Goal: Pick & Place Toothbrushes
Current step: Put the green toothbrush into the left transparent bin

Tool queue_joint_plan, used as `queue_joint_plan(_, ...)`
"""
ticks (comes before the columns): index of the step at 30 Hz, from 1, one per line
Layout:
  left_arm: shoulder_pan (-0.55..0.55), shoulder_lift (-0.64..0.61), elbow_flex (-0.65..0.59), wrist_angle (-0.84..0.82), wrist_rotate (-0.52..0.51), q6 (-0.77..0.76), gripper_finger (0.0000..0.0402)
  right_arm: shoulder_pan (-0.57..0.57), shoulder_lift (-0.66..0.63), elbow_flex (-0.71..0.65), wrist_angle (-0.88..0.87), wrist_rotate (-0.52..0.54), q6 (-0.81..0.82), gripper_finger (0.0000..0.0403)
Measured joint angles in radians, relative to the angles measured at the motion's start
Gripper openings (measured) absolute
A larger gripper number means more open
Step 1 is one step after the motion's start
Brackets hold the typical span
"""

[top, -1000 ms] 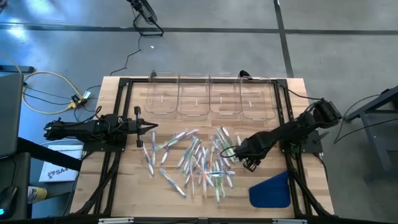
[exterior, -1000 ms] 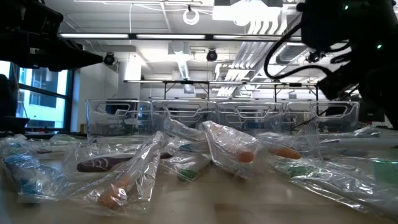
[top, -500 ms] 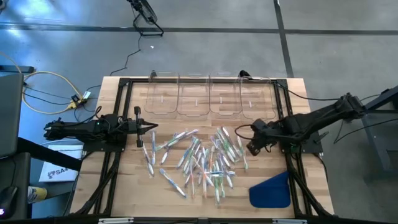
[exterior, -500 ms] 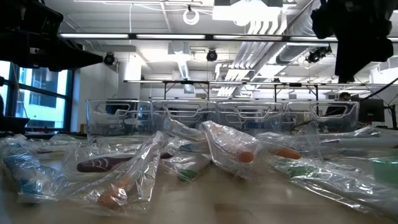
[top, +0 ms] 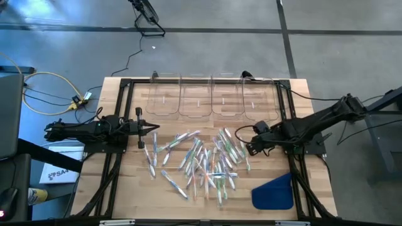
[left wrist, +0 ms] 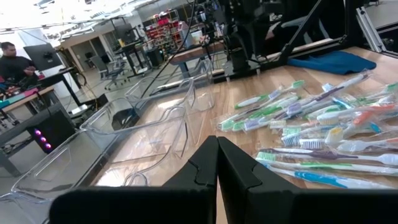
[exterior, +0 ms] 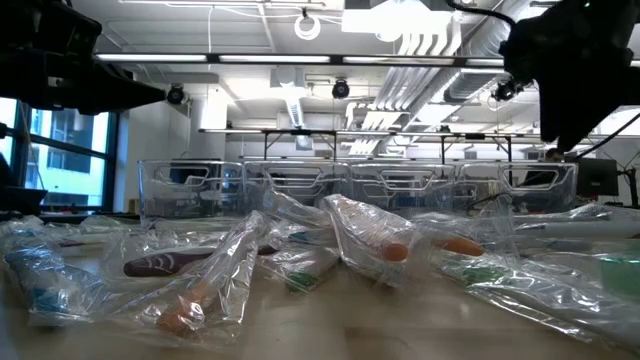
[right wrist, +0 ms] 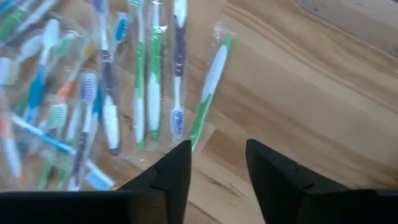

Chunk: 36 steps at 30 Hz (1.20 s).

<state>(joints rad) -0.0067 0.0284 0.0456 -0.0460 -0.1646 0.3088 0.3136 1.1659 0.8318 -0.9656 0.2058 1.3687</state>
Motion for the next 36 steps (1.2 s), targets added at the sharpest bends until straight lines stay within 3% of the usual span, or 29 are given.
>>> queue_joint_plan(5, 0.0, 0.0, 0.0, 0.0, 0.0, 0.0, 0.0001, 0.0, 0.07, 0.0, 0.001, -0.065, 0.001, 0.0215)
queue_joint_plan(8, 0.0, 0.0, 0.0, 0.0, 0.0, 0.0, 0.0001, 0.001, 0.116, 0.0, 0.024, -0.087, 0.016, 0.0228)
queue_joint_plan(20, 0.0, 0.0, 0.0, 0.0, 0.0, 0.0, 0.0001, 0.001, 0.238, 0.0, 0.136, -0.114, 0.017, 0.0203)
queue_joint_plan(36, 0.0, 0.0, 0.0, -0.001, 0.0, 0.0, 0.0001, 0.061, 0.364, 0.0, 0.238, -0.199, 0.048, 0.0201)
